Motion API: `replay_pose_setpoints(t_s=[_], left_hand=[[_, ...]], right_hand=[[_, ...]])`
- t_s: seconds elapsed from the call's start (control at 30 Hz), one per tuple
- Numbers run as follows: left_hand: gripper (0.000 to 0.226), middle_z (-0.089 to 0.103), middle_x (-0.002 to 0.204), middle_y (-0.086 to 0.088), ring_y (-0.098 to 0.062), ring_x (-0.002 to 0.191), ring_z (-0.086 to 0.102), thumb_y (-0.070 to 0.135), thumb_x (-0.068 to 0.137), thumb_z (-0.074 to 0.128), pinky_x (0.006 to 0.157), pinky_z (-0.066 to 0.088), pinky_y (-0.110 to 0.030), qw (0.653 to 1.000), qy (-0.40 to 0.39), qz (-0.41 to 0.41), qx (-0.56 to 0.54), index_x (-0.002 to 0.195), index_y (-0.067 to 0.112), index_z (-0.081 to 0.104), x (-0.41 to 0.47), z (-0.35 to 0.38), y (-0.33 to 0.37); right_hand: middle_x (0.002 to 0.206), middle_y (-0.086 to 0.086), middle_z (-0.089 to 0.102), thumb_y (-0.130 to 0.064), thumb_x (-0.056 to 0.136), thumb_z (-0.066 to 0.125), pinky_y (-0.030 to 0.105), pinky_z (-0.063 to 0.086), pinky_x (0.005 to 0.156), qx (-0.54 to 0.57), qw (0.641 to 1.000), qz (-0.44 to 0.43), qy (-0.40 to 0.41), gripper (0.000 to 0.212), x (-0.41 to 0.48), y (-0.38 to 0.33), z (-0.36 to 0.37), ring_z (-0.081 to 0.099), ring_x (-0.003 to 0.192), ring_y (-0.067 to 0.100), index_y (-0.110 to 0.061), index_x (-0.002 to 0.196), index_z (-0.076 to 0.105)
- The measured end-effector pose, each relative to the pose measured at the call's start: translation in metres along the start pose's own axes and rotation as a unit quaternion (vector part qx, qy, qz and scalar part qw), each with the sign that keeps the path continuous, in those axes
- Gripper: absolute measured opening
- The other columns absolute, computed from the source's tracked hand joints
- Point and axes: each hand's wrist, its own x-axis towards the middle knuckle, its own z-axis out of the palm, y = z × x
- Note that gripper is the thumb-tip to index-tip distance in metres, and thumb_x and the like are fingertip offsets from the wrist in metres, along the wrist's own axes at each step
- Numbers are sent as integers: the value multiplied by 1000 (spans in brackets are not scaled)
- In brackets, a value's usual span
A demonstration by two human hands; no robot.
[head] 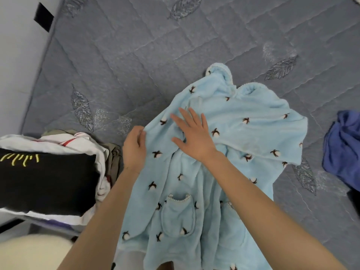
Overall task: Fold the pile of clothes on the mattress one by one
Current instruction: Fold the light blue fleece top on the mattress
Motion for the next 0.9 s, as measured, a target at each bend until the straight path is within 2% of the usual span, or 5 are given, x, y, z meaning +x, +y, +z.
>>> replay_pose_setpoints(t_s=[0.23, 0.37, 0.5, 0.77, 0.9], left_hand=[[13, 57, 76, 1, -7, 63, 47, 14, 100, 48, 63, 39, -19, 992, -74, 73, -78, 95, 12, 60, 35, -32, 21], [11, 54, 72, 5, -4, 64, 48, 18, 98, 53, 63, 38, -16, 990, -108, 24, -91, 89, 15, 57, 49, -52, 13], [22, 50, 71, 10, -2, 65, 48, 33, 89, 67, 63, 38, -19, 971, -197, -85, -102, 88, 20, 49, 48, -62, -9], [18, 32, 70, 2, -13, 67, 31, 23, 101, 45, 64, 30, -28, 943, -304, -93, -101, 84, 17, 39, 48, -87, -45], [11, 41, 77, -2, -10, 70, 37, 17, 102, 43, 61, 33, -17, 959, -240, -66, -133, 93, 10, 44, 54, -98, -36]], right_hand=[[146, -3, 44, -33, 97, 53, 39, -8, 116, 33, 998, -59, -12, 49, 45, -40, -5, 20, 145, 18, -25, 144, 41], [100, 3, 66, -29, 94, 57, 40, 16, 113, 46, 996, -58, 44, 21, 67, -58, -8, 58, 103, 22, -13, 102, 67], [72, 9, 60, -22, 87, 58, 44, 46, 70, 112, 980, -18, 162, 20, 79, -72, -5, 56, 69, 29, -6, 76, 63], [98, 11, 63, -12, 89, 55, 46, 41, 88, 42, 988, 41, 140, 13, 93, -92, 1, 56, 93, 33, -10, 97, 66], [142, -6, 46, -16, 90, 57, 45, -2, 117, 50, 997, -24, -48, 52, 92, -108, 6, 25, 141, 19, -29, 139, 47]])
